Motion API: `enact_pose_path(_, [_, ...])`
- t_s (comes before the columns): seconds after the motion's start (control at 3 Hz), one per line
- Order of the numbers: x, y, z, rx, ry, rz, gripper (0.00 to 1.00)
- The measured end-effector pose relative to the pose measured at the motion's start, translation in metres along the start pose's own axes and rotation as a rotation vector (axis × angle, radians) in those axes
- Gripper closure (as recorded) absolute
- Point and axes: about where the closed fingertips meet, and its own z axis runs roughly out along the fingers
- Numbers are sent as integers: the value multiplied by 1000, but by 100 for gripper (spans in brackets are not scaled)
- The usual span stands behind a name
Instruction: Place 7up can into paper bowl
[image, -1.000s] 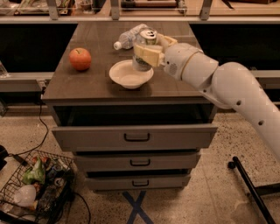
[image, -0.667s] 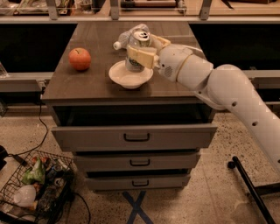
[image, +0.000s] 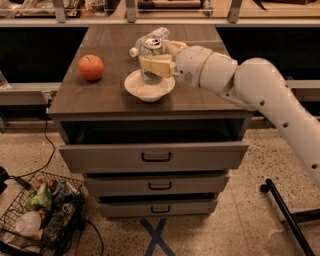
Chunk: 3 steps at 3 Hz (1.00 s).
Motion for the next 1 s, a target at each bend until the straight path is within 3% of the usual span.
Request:
enact_pose_path(0.67, [17,-17,-1,-16,141,-41,100])
enact_pose_path(1.0, [21,-19,-2,-21,151,-26,100])
